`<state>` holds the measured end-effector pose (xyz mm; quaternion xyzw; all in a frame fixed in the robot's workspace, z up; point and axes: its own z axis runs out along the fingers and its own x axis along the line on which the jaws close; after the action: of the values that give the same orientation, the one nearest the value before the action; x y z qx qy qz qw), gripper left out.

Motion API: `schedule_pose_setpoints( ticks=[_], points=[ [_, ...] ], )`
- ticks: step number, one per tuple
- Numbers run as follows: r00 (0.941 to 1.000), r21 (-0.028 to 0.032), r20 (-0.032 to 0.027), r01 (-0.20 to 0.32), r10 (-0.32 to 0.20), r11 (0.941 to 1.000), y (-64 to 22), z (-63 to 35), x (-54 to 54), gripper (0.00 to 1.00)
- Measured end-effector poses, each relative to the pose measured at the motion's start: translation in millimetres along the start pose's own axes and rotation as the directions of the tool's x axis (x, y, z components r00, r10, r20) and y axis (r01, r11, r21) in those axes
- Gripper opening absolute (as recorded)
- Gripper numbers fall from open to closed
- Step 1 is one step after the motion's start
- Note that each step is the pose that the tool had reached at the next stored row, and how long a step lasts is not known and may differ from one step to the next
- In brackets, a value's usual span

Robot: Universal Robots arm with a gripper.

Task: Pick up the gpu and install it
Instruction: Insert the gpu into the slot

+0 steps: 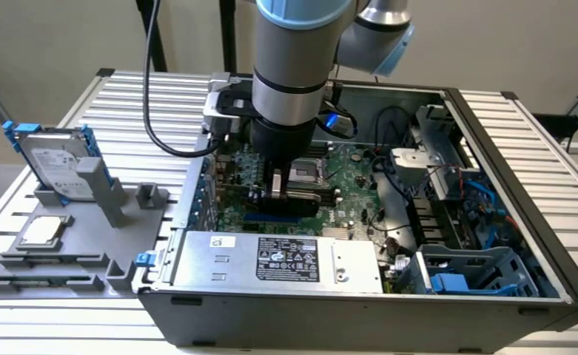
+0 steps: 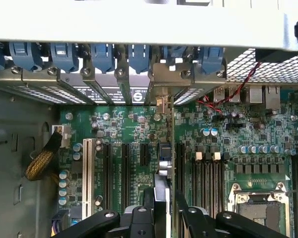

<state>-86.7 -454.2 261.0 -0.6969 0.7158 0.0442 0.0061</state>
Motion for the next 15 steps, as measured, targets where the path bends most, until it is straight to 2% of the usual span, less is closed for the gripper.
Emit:
schedule_pose_setpoints(
  ticks=[8,15],
  points=[
    [1.0,-0.0008,-0.0002,0.0,0.0,1.0,-0.1,2.2,0.1,0.27],
    [1.0,-0.0052,-0.0008,0.0,0.0,1.0,-0.2,4.4,0.3,0.27]
  ],
)
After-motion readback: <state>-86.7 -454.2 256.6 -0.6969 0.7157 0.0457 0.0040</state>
